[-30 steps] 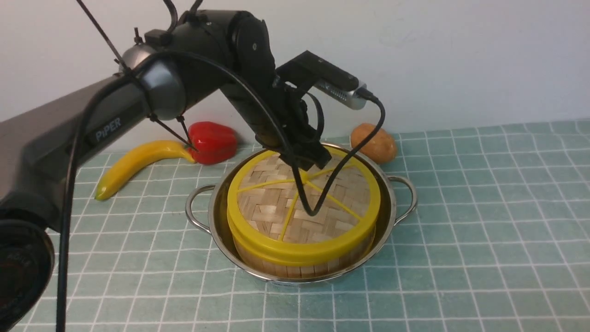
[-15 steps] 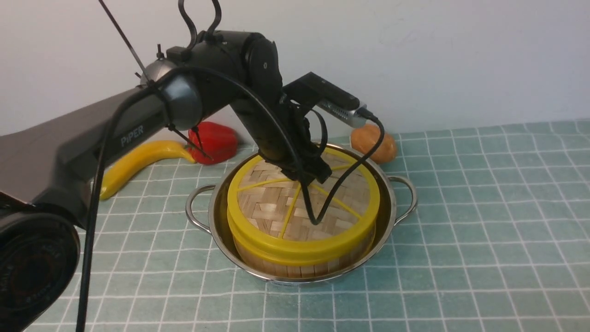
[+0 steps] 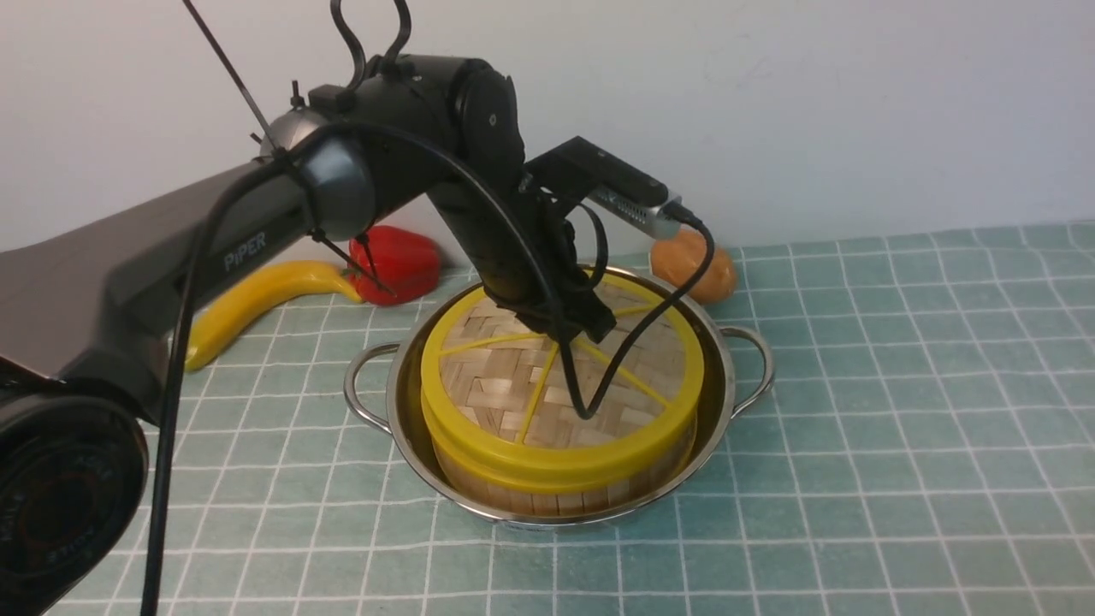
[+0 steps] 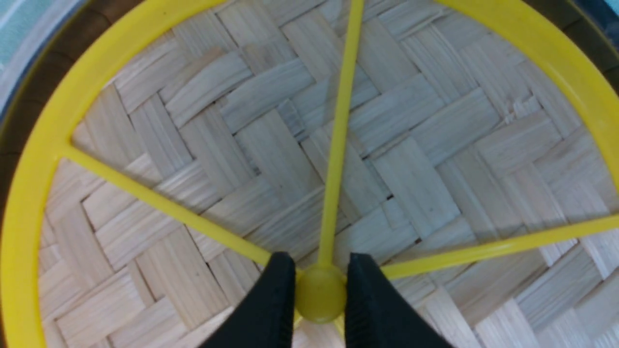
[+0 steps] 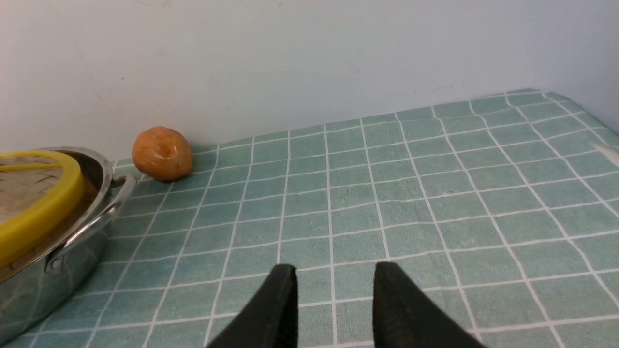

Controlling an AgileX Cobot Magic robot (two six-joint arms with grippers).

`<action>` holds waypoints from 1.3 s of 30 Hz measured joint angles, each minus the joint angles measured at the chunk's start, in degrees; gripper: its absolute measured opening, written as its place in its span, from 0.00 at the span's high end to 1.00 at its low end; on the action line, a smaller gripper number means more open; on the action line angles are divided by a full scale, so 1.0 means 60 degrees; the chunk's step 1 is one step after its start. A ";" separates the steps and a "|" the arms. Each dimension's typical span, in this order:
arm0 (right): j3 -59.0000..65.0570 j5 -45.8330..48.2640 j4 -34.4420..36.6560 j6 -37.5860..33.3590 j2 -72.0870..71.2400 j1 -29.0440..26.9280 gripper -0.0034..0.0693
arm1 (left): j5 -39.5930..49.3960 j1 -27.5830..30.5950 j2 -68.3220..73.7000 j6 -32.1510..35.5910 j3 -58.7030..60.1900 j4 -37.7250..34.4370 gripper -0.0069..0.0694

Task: Place the steamer in the pot on the blue tablecloth, and put the lid on the steamer.
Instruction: 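Place the yellow bamboo steamer lid onto the steamer in the pot with the left gripper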

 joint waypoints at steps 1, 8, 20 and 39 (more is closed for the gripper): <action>0.0000 0.0000 0.0000 0.0000 0.0000 0.0000 0.62 | -0.0003 0.0000 0.0000 0.0000 0.0000 0.0000 0.75; 0.0000 0.0000 0.0000 0.0000 0.0000 0.0000 0.62 | 0.0007 -0.0003 0.0000 0.0000 0.0000 0.0068 0.75; 0.0000 0.0000 0.0000 0.0000 0.0000 0.0000 0.62 | 0.0226 -0.0015 -0.0082 -0.0081 -0.0011 0.0204 0.75; 0.0000 0.0000 0.0000 0.0000 0.0000 0.0000 0.62 | 0.0466 -0.0015 -0.0127 -0.0261 -0.0011 0.0353 0.75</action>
